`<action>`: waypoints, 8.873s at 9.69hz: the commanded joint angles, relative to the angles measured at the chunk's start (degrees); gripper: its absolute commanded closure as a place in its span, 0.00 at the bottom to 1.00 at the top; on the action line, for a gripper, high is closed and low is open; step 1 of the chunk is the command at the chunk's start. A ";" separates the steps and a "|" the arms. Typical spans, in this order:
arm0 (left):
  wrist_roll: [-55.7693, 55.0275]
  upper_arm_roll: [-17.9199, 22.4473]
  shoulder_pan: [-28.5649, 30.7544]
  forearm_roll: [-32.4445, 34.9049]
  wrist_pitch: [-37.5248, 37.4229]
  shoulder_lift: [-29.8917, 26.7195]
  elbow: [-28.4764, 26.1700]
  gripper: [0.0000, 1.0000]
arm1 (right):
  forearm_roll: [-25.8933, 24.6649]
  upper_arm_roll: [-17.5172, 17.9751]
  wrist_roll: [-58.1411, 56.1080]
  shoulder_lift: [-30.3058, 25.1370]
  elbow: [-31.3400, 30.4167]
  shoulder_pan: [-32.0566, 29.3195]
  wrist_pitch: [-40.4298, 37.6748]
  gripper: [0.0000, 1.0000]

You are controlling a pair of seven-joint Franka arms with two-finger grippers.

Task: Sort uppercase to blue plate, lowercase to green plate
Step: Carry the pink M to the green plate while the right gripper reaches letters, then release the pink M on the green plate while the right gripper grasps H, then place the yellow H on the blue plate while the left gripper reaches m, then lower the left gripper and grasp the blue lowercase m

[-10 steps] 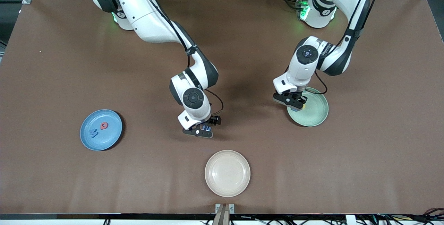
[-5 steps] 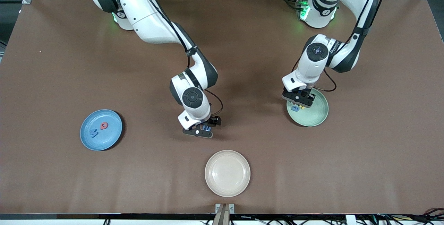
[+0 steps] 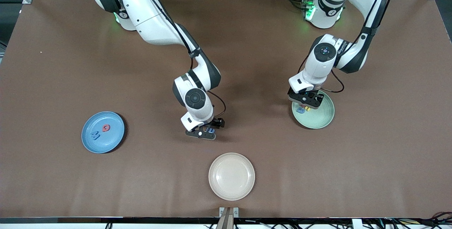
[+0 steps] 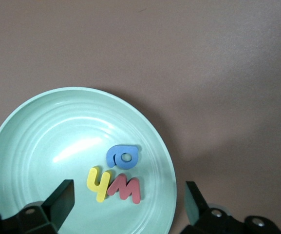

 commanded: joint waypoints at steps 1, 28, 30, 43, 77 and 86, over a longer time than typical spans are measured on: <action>-2.10 -0.60 -0.23 -0.16 0.76 1.19 1.92 0.00 | 1.00 0.83 0.29 -2.85 -4.96 0.23 0.04 0.00; -22.07 1.78 -19.83 -4.91 -15.70 37.86 66.01 0.00 | -17.37 -4.70 -40.73 -13.93 -5.67 -24.10 -20.26 0.97; -21.98 1.78 -21.58 -5.00 -12.96 39.35 66.19 0.00 | -17.37 -4.71 -43.03 -13.84 -5.75 -26.13 -20.17 0.71; -18.46 4.59 -23.79 -6.32 2.70 47.27 68.30 0.00 | -16.49 -4.62 -46.47 -12.70 -5.84 -30.61 -18.94 0.00; -18.03 5.82 -26.60 -8.78 8.85 52.01 69.53 0.32 | -16.49 -4.53 -46.38 -12.00 -5.75 -32.81 -18.33 0.00; -18.11 6.08 -27.13 -8.78 4.65 48.85 65.22 0.33 | -16.49 -4.53 -46.47 -12.00 -5.67 -32.90 -18.41 0.00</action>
